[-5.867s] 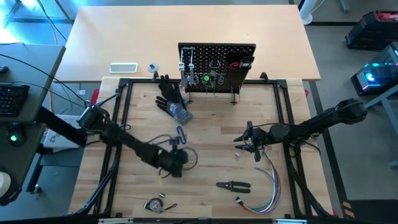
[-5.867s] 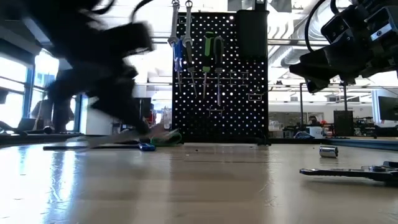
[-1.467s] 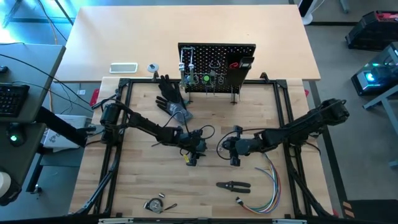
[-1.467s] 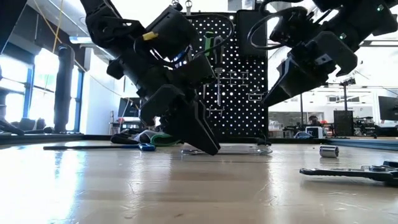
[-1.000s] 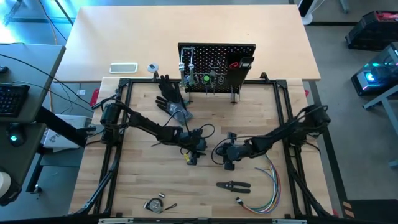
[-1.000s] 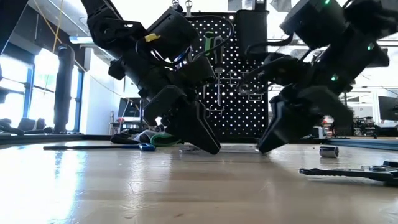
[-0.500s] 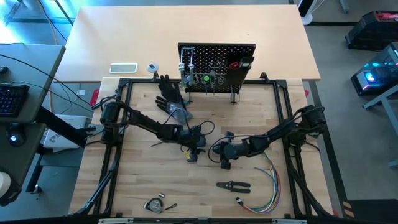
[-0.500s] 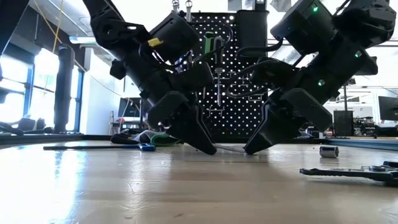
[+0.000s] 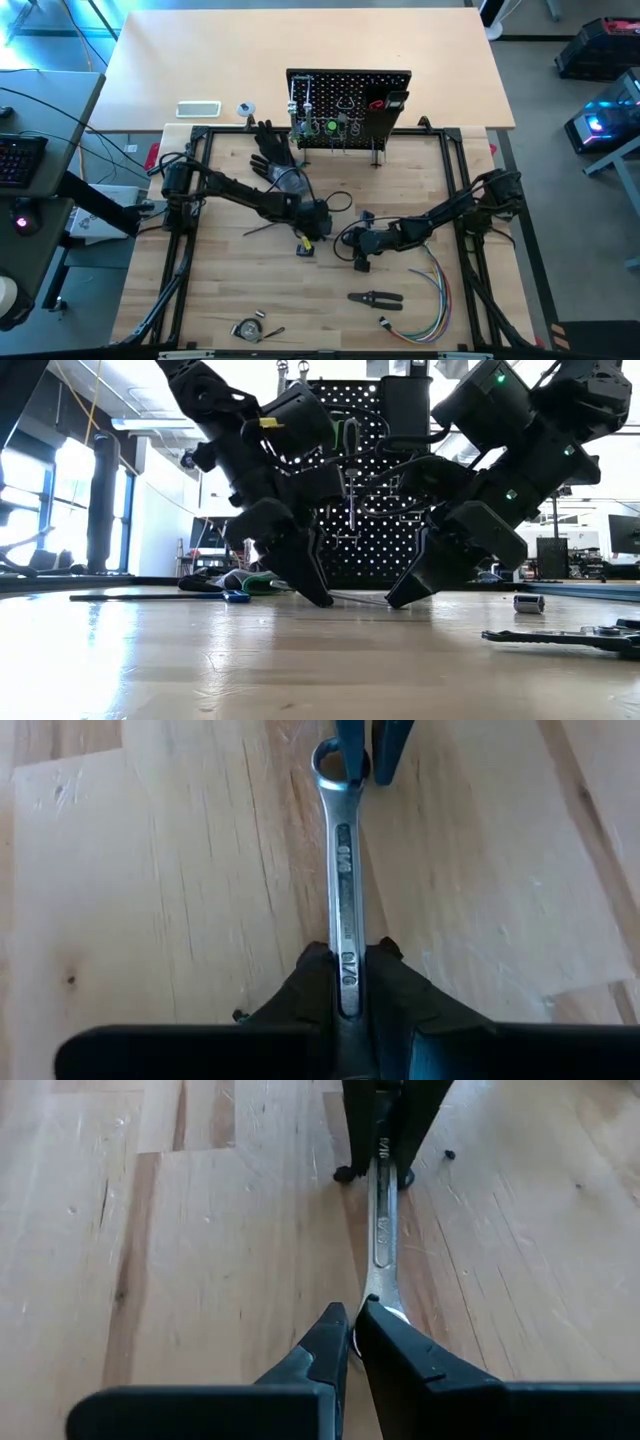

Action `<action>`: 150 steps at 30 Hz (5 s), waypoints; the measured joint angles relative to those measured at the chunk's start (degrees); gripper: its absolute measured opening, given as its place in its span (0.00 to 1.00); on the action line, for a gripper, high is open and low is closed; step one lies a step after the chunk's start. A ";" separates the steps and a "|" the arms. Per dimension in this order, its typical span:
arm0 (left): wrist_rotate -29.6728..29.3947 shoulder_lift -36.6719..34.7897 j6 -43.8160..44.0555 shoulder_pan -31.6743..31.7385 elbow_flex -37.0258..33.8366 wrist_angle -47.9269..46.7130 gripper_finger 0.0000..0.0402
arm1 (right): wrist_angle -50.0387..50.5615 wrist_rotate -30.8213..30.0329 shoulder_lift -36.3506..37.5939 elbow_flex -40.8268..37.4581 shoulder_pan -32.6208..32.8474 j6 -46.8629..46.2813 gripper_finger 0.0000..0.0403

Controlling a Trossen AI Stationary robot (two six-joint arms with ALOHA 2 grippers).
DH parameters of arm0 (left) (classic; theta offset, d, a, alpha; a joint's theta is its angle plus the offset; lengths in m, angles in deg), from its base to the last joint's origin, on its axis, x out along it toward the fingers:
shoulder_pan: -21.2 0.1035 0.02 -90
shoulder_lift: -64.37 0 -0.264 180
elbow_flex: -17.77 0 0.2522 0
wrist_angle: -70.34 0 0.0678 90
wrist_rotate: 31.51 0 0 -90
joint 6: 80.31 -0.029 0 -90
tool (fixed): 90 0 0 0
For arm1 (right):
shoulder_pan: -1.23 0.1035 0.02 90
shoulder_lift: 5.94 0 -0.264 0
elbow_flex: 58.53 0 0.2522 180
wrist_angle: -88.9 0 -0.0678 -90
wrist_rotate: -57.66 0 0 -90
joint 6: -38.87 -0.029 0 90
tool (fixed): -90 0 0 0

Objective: Hang tools onto peg board
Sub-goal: Hang the silver wrench on the pegboard

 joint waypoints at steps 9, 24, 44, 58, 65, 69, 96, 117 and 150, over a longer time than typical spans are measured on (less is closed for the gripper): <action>-1.53 0.11 -2.22 -0.65 1.75 -1.30 0.07 | 0.66 0.06 1.93 -0.06 0.07 1.05 0.07; -12.00 -6.22 -4.22 -0.74 1.70 -2.02 0.07 | 23.90 -12.90 28.51 -0.26 3.94 -6.58 0.19; -32.63 -27.50 -11.92 -1.16 1.88 23.49 0.07 | -13.60 -22.64 36.07 -0.15 4.89 15.49 0.22; -36.48 -26.99 -22.36 -4.39 1.88 36.72 0.07 | -43.53 -14.36 31.26 -0.15 -2.97 26.66 0.22; -37.55 -26.99 -24.76 -5.30 1.88 38.10 0.07 | -45.72 -7.49 28.63 1.48 -7.47 21.99 0.22; -38.80 -26.35 -25.56 -5.28 1.90 38.07 0.07 | -45.73 -5.65 25.88 4.14 -8.31 21.22 0.22; -45.57 -23.74 -35.80 -7.46 1.79 46.68 0.07 | -43.04 -9.00 19.10 11.85 -9.35 20.67 0.14; -52.97 -24.08 -32.31 -8.78 2.08 36.59 0.28 | -40.37 -4.11 18.82 11.52 -13.48 22.96 0.01; -38.73 -28.83 -31.78 -11.12 1.99 38.47 0.29 | -14.68 8.93 23.19 11.61 -14.22 11.49 0.01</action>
